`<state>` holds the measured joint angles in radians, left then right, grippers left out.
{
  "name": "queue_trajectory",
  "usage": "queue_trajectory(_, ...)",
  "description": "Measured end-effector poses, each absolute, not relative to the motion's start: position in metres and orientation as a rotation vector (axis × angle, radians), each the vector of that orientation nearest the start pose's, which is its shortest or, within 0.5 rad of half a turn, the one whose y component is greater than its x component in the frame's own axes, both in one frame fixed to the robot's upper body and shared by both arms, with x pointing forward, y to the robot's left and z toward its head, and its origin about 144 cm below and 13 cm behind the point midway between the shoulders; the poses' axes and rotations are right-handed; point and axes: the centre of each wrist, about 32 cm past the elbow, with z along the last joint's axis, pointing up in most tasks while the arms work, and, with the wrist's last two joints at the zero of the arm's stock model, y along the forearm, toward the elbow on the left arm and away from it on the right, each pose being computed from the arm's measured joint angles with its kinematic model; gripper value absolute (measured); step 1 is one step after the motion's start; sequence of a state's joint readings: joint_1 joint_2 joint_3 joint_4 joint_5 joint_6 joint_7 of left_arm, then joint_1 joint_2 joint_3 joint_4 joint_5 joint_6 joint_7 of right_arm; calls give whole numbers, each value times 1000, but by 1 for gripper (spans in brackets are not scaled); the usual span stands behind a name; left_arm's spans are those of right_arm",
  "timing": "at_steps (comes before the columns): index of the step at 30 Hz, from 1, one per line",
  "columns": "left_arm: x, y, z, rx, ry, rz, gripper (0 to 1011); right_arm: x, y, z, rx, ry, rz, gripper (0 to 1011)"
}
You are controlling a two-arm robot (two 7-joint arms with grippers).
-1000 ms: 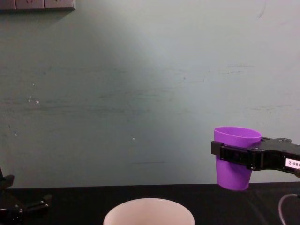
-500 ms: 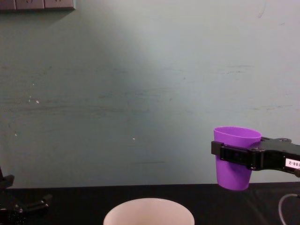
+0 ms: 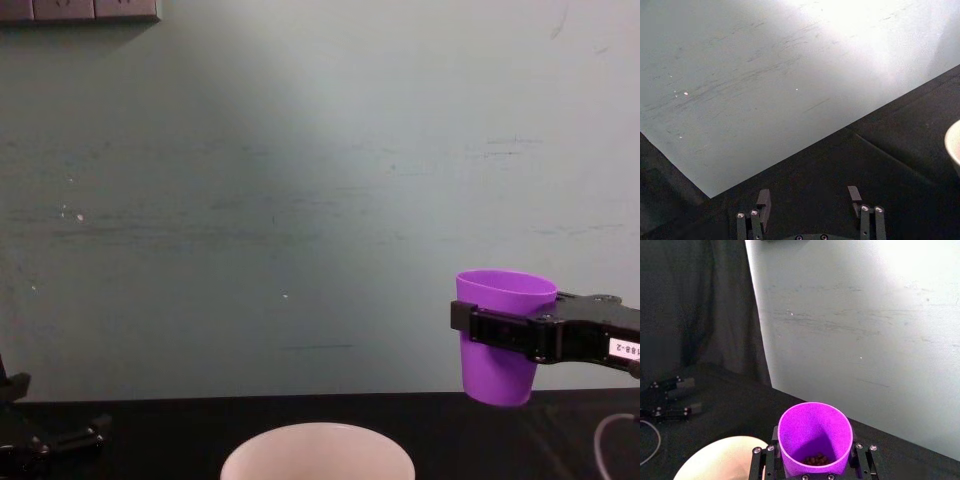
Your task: Pick up the cup and pour the mung beans from the cup into the bowl.
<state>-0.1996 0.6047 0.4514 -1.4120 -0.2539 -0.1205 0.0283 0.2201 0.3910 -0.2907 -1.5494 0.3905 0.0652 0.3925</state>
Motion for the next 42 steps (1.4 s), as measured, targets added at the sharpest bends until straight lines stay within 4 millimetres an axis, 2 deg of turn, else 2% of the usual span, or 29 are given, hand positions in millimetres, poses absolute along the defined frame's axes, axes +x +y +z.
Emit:
queue_trajectory(24, 489, 310, 1140, 305, -285, 1248, 1000, 508, -257, 1199, -23, -45, -920, 728)
queue_trajectory(30, 489, 310, 1140, 304, -285, 1248, 1000, 512, -252, 1209, -107, -115, -896, 726)
queue_trajectory(42, 489, 310, 1140, 304, -285, 1248, 1000, 517, -225, 1233, -363, -303, -839, 726)
